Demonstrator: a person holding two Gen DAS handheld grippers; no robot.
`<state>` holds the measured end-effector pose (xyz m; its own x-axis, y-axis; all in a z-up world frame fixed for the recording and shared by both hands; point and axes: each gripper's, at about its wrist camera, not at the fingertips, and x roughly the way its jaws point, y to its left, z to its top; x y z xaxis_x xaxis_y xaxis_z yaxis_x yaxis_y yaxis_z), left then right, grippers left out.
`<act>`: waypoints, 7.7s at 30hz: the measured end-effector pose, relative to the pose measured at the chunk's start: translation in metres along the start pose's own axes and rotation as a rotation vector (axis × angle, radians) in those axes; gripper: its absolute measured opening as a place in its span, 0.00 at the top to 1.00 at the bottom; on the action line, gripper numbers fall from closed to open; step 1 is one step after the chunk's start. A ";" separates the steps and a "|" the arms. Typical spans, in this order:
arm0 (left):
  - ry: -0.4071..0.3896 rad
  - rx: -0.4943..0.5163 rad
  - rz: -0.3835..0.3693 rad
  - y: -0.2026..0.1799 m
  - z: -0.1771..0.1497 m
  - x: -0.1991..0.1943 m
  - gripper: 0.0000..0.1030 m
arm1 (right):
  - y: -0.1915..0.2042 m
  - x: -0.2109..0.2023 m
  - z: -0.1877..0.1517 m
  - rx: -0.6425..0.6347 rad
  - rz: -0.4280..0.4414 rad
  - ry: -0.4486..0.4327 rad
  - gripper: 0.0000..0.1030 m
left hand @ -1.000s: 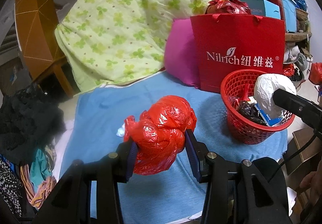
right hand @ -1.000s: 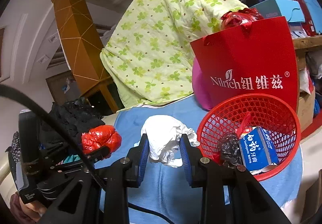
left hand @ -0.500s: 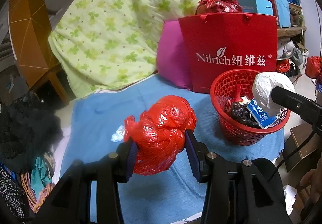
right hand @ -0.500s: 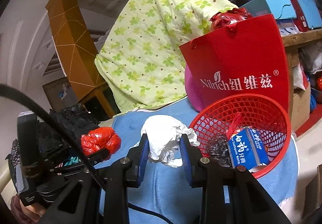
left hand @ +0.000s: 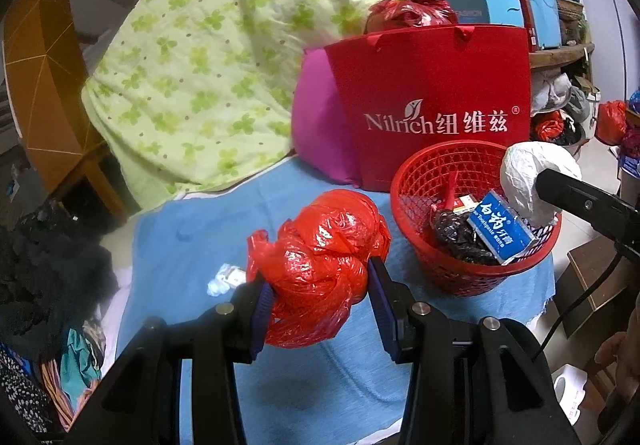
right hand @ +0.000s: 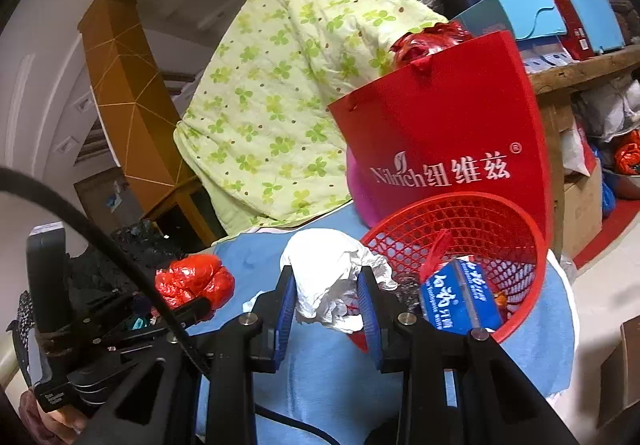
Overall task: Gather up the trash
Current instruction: 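Lower the red bag and tissue into the red mesh basket and open both tools, then move both tools back and grasp the white medicine box with the right tool, then grasp the light-blue wrapper with the left tool while the right tool holds the medicine box, then hold the wrapper in the left tool while the right tool holds the medicine box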
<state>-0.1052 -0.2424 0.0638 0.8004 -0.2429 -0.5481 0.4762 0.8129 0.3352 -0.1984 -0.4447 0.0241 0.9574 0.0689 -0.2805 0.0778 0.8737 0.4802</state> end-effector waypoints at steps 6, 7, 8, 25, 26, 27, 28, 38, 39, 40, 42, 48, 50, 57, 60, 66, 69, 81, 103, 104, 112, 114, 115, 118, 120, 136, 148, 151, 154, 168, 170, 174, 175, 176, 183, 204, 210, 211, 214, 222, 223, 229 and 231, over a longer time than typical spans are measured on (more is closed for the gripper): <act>-0.008 0.019 -0.064 -0.016 0.007 0.004 0.54 | -0.019 -0.005 0.003 0.027 -0.039 -0.012 0.68; -0.007 0.019 -0.086 -0.019 0.009 0.005 0.54 | -0.023 -0.006 0.005 0.034 -0.049 -0.015 0.68; -0.008 0.019 -0.112 -0.023 0.012 0.007 0.54 | -0.028 -0.007 0.006 0.042 -0.057 -0.018 0.67; 0.042 -0.042 -0.436 -0.069 0.063 0.094 0.31 | -0.110 0.041 0.042 0.250 -0.136 0.021 0.50; 0.034 -0.051 -0.439 -0.067 0.063 0.095 0.30 | -0.114 0.044 0.042 0.270 -0.124 0.013 0.31; 0.028 -0.056 -0.435 -0.065 0.062 0.097 0.30 | -0.116 0.047 0.042 0.281 -0.113 -0.007 0.29; 0.026 -0.056 -0.423 -0.062 0.061 0.096 0.30 | -0.116 0.048 0.041 0.278 -0.115 -0.009 0.29; 0.023 -0.026 -0.273 -0.010 -0.013 0.068 0.25 | -0.082 0.026 0.022 0.159 -0.131 -0.021 0.29; 0.040 -0.032 -0.258 -0.003 -0.025 0.067 0.25 | -0.075 0.026 0.021 0.144 -0.118 -0.016 0.29; 0.055 -0.040 -0.244 0.004 -0.035 0.066 0.25 | -0.069 0.027 0.020 0.134 -0.108 -0.012 0.29; 0.073 -0.067 -0.209 0.019 -0.055 0.063 0.25 | -0.051 0.031 0.021 0.105 -0.077 0.001 0.29; 0.137 -0.177 -0.101 0.078 -0.105 0.061 0.25 | 0.019 0.055 0.016 -0.024 0.038 0.047 0.29; 0.143 -0.220 -0.072 0.099 -0.116 0.062 0.25 | 0.044 0.067 0.011 -0.079 0.075 0.078 0.29; 0.180 -0.319 0.017 0.153 -0.144 0.081 0.25 | 0.102 0.152 -0.024 -0.209 0.134 0.285 0.29; 0.202 -0.352 0.041 0.173 -0.156 0.094 0.25 | 0.110 0.203 -0.043 -0.228 0.131 0.390 0.29; 0.249 -0.375 0.075 0.207 -0.174 0.120 0.25 | 0.114 0.306 -0.080 -0.263 0.118 0.550 0.29; 0.274 -0.379 0.092 0.224 -0.178 0.137 0.25 | 0.119 0.364 -0.097 -0.300 0.120 0.621 0.29; 0.300 -0.336 0.061 0.270 -0.156 0.213 0.25 | 0.129 0.464 -0.131 -0.446 0.139 0.737 0.49; 0.380 -0.381 -0.120 0.230 -0.089 0.325 0.74 | 0.091 0.291 -0.092 -0.243 0.097 0.510 0.53; 0.369 -0.366 -0.096 0.227 -0.086 0.312 0.74 | 0.094 0.283 -0.089 -0.243 0.099 0.494 0.53; 0.189 -0.277 0.109 0.199 -0.055 0.162 0.73 | 0.118 0.213 -0.059 -0.256 0.117 0.369 0.53; 0.149 -0.276 0.143 0.197 -0.053 0.132 0.73 | 0.127 0.194 -0.052 -0.264 0.124 0.340 0.53; 0.129 -0.279 0.157 0.196 -0.053 0.115 0.73 | 0.130 0.186 -0.050 -0.270 0.128 0.328 0.53; 0.088 -0.291 0.192 0.197 -0.052 0.077 0.73 | 0.143 0.161 -0.044 -0.288 0.143 0.290 0.53; 0.072 -0.298 0.207 0.199 -0.052 0.058 0.73 | 0.152 0.146 -0.041 -0.295 0.161 0.267 0.53; -0.054 -0.285 0.269 0.176 -0.052 -0.043 0.73 | 0.181 0.076 -0.033 -0.337 0.190 0.160 0.53; -0.088 -0.257 0.264 0.159 -0.043 -0.058 0.73 | 0.170 0.064 -0.026 -0.334 0.174 0.124 0.53; -0.086 -0.252 0.257 0.155 -0.041 -0.056 0.73 | 0.167 0.062 -0.026 -0.330 0.170 0.119 0.53; -0.084 -0.243 0.244 0.150 -0.039 -0.055 0.73 | 0.164 0.058 -0.026 -0.323 0.167 0.117 0.53; -0.086 -0.201 0.218 0.130 -0.030 -0.054 0.72 | 0.146 0.046 -0.021 -0.294 0.142 0.100 0.52; -0.084 -0.198 0.215 0.128 -0.030 -0.053 0.72 | 0.144 0.046 -0.020 -0.288 0.143 0.102 0.53; -0.081 -0.191 0.206 0.124 -0.028 -0.052 0.72 | 0.141 0.044 -0.020 -0.281 0.140 0.099 0.52; -0.082 -0.187 0.206 0.123 -0.028 -0.052 0.72 | 0.142 0.043 -0.021 -0.279 0.139 0.099 0.52; -0.082 -0.184 0.207 0.122 -0.027 -0.052 0.72 | 0.141 0.042 -0.021 -0.279 0.136 0.096 0.52; -0.078 -0.173 0.194 0.116 -0.025 -0.050 0.72 | 0.137 0.039 -0.021 -0.267 0.129 0.095 0.52; -0.055 -0.144 0.162 0.101 -0.024 -0.040 0.72 | 0.120 0.033 -0.018 -0.236 0.106 0.091 0.52; -0.051 -0.139 0.155 0.097 -0.025 -0.038 0.71 | 0.117 0.034 -0.018 -0.230 0.107 0.096 0.52; -0.050 -0.137 0.156 0.096 -0.025 -0.038 0.71 | 0.117 0.034 -0.018 -0.231 0.106 0.096 0.52; -0.046 -0.136 0.153 0.095 -0.025 -0.037 0.71 | 0.116 0.035 -0.017 -0.229 0.107 0.098 0.52; -0.041 -0.133 0.148 0.095 -0.027 -0.034 0.71 | 0.115 0.035 -0.017 -0.227 0.103 0.101 0.52; -0.040 -0.133 0.146 0.095 -0.027 -0.033 0.71 | 0.114 0.035 -0.017 -0.224 0.103 0.103 0.52; -0.034 -0.127 0.141 0.091 -0.030 -0.032 0.71 | 0.110 0.036 -0.018 -0.221 0.099 0.107 0.52; -0.032 -0.126 0.138 0.090 -0.031 -0.031 0.71 | 0.109 0.037 -0.018 -0.221 0.097 0.106 0.52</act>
<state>-0.0981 -0.1452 0.0877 0.8671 -0.1394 -0.4782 0.3133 0.8989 0.3062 -0.1598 -0.3386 0.0513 0.9219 0.1974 -0.3332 -0.0868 0.9438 0.3189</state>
